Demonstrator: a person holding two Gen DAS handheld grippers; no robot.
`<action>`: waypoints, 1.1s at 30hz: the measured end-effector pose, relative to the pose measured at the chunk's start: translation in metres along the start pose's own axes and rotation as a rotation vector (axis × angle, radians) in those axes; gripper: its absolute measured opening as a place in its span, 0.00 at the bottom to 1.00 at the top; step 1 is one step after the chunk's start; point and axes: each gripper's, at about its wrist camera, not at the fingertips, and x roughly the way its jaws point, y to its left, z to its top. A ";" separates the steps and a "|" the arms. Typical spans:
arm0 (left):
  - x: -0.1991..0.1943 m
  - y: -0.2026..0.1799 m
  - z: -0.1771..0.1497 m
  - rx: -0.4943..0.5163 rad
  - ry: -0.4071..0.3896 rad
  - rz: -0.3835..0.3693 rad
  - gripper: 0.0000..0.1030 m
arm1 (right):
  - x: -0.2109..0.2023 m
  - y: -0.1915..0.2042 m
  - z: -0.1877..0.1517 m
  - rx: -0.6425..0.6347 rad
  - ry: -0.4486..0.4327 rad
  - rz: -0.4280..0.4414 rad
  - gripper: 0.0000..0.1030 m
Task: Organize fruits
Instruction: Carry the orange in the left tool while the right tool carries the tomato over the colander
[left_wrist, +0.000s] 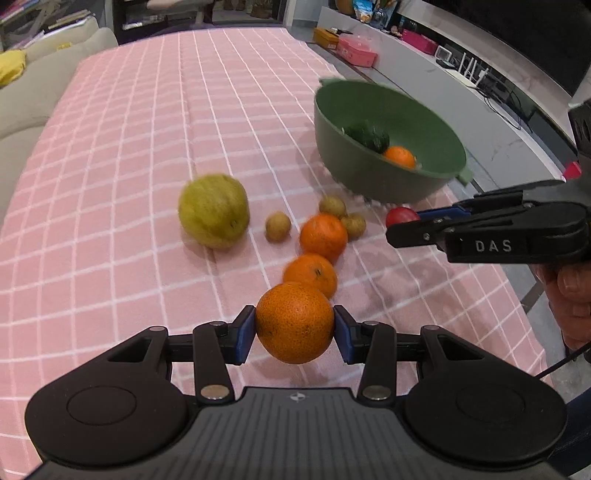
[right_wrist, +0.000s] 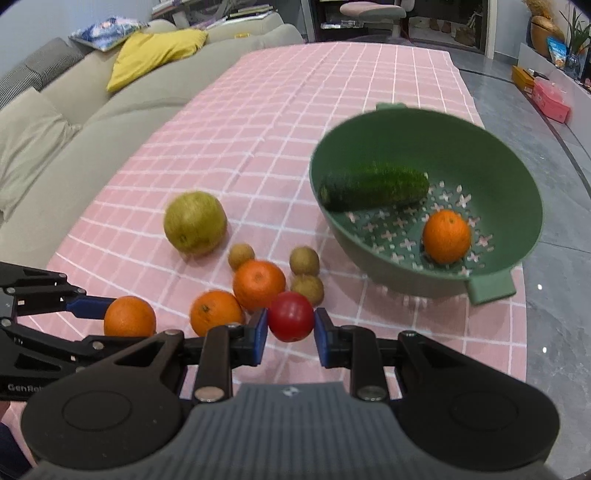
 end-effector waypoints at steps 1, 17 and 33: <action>-0.004 0.000 0.005 0.000 -0.005 0.006 0.49 | -0.003 0.000 0.003 0.003 -0.009 0.007 0.22; -0.032 -0.036 0.093 0.125 -0.083 0.057 0.49 | -0.048 -0.042 0.051 0.130 -0.182 0.041 0.22; 0.022 -0.080 0.157 0.237 -0.072 0.032 0.49 | -0.037 -0.088 0.070 0.252 -0.204 0.001 0.22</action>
